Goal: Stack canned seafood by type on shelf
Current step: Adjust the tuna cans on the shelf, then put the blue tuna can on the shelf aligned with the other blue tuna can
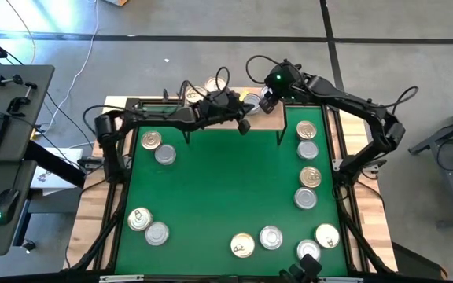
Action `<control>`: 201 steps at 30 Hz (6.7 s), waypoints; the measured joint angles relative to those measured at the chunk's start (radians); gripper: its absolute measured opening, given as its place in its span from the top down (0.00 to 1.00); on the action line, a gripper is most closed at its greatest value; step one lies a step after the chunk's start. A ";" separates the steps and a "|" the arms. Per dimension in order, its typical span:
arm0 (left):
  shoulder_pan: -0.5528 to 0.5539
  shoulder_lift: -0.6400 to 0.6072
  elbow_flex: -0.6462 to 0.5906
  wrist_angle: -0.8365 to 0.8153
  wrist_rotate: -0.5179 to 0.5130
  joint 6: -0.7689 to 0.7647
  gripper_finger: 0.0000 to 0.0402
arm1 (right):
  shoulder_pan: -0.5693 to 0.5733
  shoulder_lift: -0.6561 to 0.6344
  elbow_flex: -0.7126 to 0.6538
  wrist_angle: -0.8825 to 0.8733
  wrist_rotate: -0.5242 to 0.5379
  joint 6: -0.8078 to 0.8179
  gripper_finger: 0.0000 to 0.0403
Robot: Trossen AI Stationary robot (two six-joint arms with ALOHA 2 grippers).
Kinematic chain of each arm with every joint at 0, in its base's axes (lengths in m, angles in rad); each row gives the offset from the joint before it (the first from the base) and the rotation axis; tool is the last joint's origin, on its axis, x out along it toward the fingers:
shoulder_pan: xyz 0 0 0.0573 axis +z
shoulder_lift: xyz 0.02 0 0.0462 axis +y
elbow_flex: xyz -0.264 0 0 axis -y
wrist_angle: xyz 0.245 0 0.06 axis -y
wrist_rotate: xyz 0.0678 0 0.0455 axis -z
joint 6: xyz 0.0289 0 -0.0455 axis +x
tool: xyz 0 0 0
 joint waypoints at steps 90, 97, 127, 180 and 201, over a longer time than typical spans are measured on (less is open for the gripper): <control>0.288 -0.190 0.054 -0.613 0.155 0.120 1.00 | -0.028 0.147 0.000 0.272 -0.174 0.004 0.59; 0.284 -0.190 0.055 -0.610 0.151 0.120 1.00 | -0.025 0.151 0.004 0.202 -0.177 -0.001 0.59; 0.254 -0.156 0.029 -0.624 0.102 0.138 1.00 | 0.016 0.048 -0.001 0.128 -0.206 -0.037 0.59; -0.810 -0.154 -0.740 0.438 -0.551 -0.471 1.00 | 1.094 -0.095 -0.770 1.177 0.170 0.048 0.58; -0.792 -0.042 -0.635 0.441 -0.487 -0.388 1.00 | 1.168 0.102 -0.698 1.154 -0.104 0.212 0.02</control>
